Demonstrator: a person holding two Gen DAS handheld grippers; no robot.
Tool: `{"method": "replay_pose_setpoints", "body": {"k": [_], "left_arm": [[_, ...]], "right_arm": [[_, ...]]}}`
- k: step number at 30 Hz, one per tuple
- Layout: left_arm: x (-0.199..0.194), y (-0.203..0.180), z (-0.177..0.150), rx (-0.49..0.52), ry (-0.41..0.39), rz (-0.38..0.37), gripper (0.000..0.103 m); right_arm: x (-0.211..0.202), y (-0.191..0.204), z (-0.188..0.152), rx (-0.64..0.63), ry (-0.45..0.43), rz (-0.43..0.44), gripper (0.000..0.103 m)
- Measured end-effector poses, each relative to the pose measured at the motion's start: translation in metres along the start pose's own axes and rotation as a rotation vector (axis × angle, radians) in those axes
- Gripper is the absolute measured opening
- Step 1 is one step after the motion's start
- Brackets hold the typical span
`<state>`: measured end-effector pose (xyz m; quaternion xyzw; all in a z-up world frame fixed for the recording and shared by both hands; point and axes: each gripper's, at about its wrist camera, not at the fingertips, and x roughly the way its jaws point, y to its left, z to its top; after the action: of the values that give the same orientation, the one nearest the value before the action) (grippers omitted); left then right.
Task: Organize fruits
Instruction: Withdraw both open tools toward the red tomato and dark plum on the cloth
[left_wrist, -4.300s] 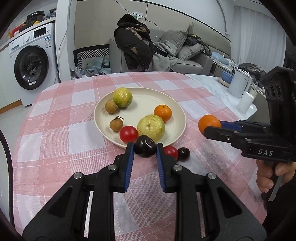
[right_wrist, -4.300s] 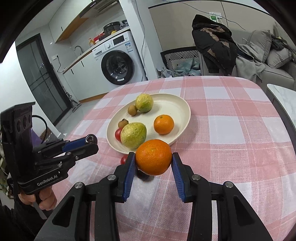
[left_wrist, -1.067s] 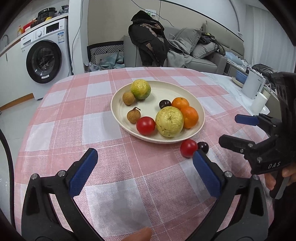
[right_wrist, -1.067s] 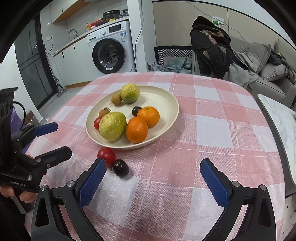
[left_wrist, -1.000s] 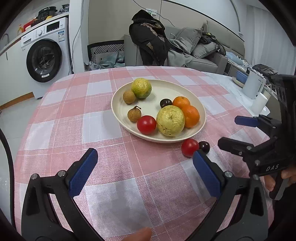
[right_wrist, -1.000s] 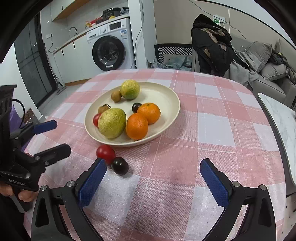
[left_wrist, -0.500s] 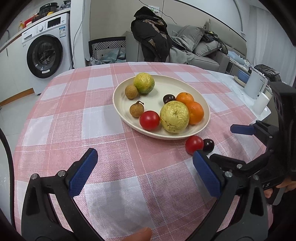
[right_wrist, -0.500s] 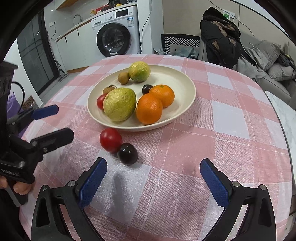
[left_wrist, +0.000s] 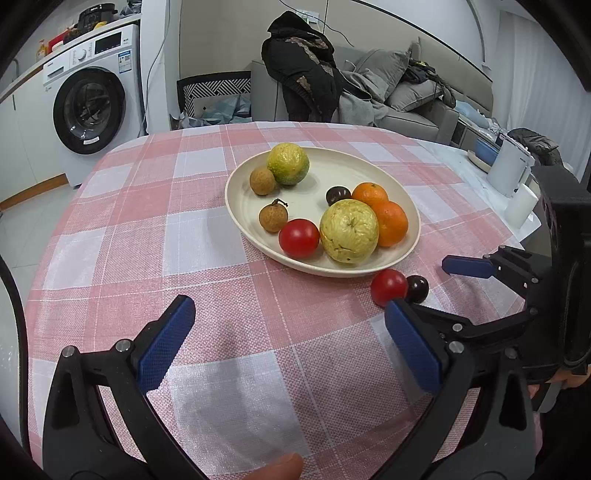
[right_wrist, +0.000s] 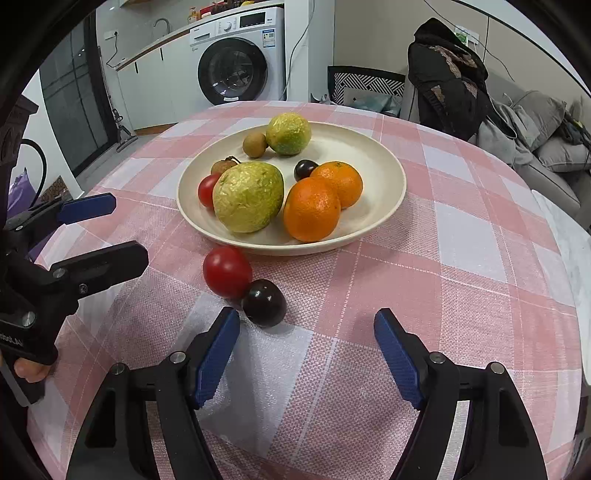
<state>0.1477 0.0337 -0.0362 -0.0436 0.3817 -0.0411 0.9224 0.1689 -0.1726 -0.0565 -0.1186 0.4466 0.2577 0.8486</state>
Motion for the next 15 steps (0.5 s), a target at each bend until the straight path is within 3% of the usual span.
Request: {"method": "replay_pose_setpoints", "body": {"k": [10, 12, 15], "left_arm": [[0.0000, -0.0013, -0.0016, 0.006, 0.004, 0.002, 0.102], [0.0000, -0.0015, -0.0021, 0.007, 0.005, 0.001, 0.102], [-0.0002, -0.0020, -0.0020, 0.008, 0.004, 0.001, 0.102]], "right_arm": [[-0.0002, 0.0089, 0.0028, -0.023, -0.011, 0.033, 0.055], [-0.0012, 0.0097, 0.0026, -0.026, -0.015, 0.040, 0.042], [-0.0021, 0.0107, 0.0026, -0.023, -0.019, 0.072, 0.031]]}}
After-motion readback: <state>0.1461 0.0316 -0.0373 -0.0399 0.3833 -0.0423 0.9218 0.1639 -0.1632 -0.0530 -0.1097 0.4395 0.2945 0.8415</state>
